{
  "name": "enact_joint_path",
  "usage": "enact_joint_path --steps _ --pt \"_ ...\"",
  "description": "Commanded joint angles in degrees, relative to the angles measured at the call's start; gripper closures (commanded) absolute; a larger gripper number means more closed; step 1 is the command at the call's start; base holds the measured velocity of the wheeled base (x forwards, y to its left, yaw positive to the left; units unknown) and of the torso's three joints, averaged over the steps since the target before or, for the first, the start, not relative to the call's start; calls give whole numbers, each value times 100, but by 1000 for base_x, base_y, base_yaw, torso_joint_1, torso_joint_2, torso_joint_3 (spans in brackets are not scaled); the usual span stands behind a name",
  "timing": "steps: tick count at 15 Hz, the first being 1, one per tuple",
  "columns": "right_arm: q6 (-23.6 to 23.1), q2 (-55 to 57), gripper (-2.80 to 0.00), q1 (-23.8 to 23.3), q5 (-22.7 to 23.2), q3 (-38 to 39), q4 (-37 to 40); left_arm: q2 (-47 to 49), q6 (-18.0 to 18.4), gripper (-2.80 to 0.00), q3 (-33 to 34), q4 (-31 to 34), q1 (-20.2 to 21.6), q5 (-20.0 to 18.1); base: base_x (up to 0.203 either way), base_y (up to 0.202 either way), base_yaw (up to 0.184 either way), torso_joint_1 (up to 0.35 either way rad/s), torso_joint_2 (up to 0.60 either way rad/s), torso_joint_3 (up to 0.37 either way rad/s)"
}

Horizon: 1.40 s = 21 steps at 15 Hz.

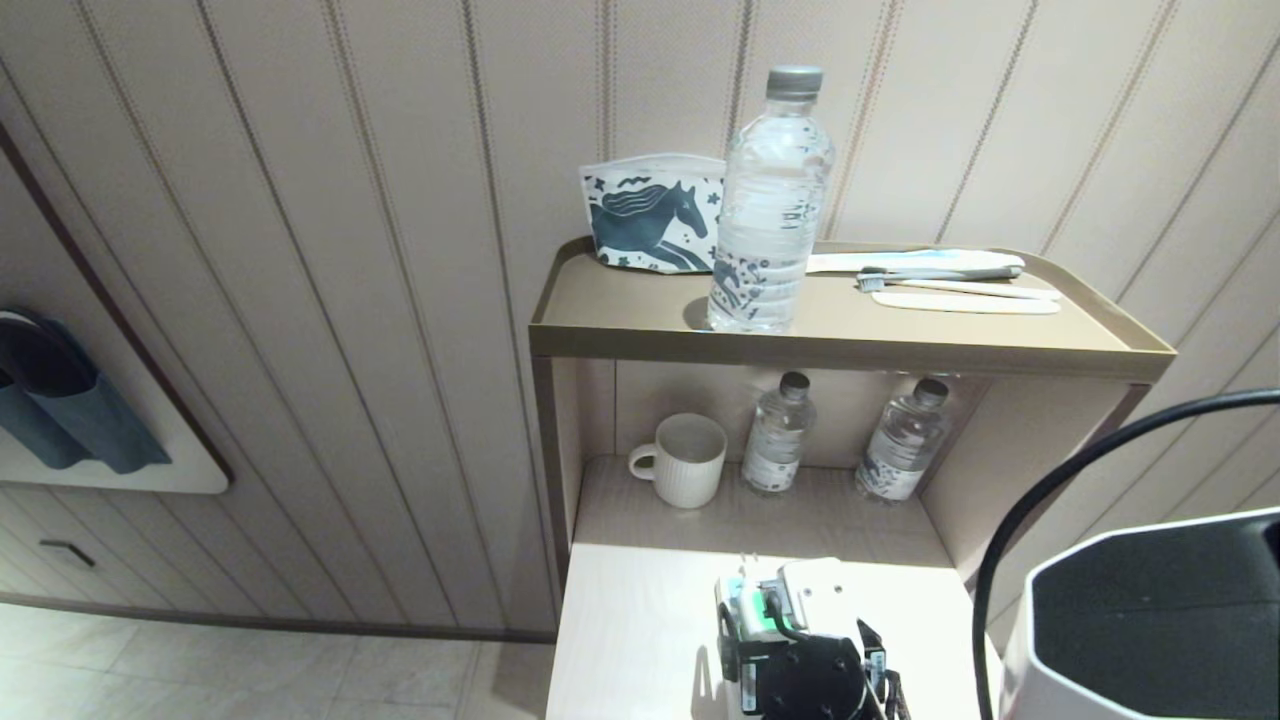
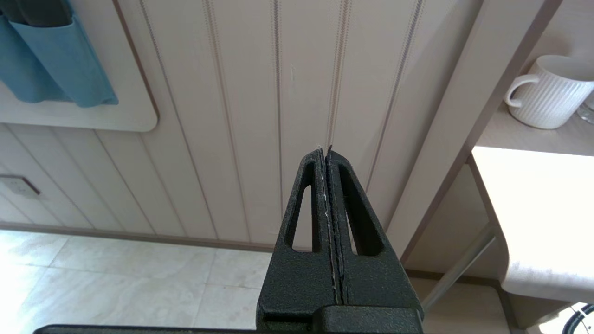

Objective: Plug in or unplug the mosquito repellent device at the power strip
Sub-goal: Insert the plug into the socket

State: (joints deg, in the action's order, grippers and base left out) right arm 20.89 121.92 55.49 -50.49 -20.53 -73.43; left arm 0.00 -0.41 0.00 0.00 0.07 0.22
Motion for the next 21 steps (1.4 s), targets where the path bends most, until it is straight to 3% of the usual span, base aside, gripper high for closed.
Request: enact_joint_path --steps 1,3,10,21 --pt "-296 651 -280 49 -117 329 -1140 8 -11 0 0 -1 1 4 0 0 0 0 0 0" --pt "-624 775 -280 92 -156 494 -1652 8 -2 0 0 -9 1 4 0 0 0 0 0 0" --pt "-398 824 -280 287 -404 633 -1652 4 2 0 0 -9 1 4 0 0 0 0 0 0" --pt "-111 1088 -280 349 -839 119 -1652 0 6 0 0 -18 1 13 0 0 0 0 0 0"
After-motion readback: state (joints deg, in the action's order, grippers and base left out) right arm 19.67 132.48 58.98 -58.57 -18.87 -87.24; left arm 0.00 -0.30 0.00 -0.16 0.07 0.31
